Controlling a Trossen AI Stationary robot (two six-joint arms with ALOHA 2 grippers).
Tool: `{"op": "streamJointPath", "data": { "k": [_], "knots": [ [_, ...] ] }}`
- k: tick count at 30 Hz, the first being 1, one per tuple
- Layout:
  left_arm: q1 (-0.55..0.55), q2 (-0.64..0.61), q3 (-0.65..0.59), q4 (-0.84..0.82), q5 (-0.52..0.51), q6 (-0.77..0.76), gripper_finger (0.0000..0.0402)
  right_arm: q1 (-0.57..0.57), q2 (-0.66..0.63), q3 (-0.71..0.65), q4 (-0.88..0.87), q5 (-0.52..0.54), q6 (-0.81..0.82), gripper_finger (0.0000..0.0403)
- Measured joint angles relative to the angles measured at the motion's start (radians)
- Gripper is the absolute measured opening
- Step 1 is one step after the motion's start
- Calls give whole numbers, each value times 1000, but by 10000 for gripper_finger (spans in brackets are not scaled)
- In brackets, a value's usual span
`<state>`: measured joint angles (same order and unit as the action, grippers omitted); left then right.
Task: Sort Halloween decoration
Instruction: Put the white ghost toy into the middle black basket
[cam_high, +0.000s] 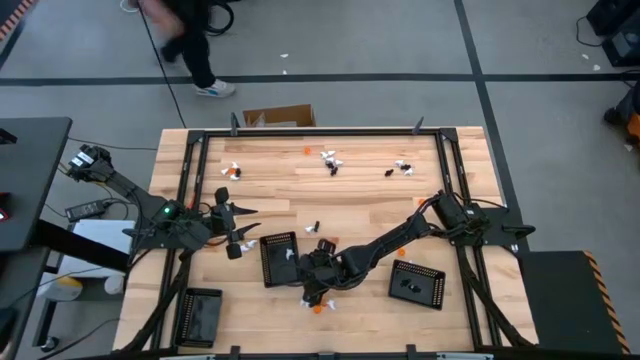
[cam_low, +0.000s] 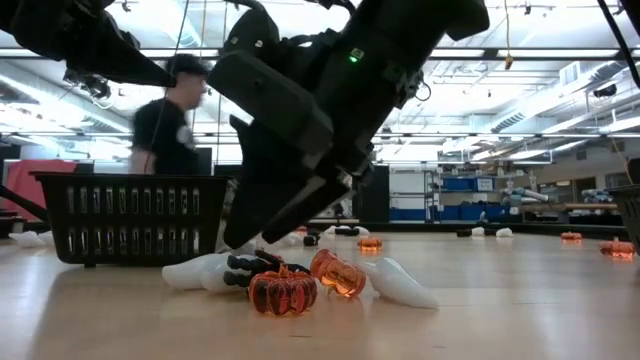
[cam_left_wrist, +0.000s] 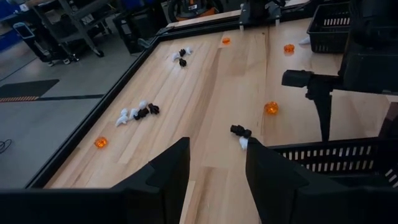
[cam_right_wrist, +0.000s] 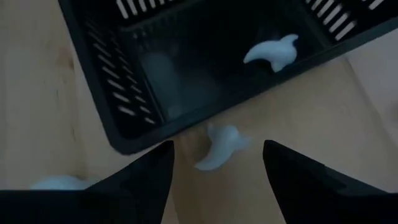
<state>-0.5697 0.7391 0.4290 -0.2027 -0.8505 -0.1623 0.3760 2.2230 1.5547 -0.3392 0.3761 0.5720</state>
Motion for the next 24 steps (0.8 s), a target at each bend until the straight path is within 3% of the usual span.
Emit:
{"op": "streamJointPath", "data": {
  "k": [16,24],
  "knots": [
    [0,0,0,-10,0,-2,162,-39,-3,-71,89,-38,-18,252],
    [0,0,0,-12,0,-2,162,-43,-4,-55,9,-34,-43,248]
  ]
}}
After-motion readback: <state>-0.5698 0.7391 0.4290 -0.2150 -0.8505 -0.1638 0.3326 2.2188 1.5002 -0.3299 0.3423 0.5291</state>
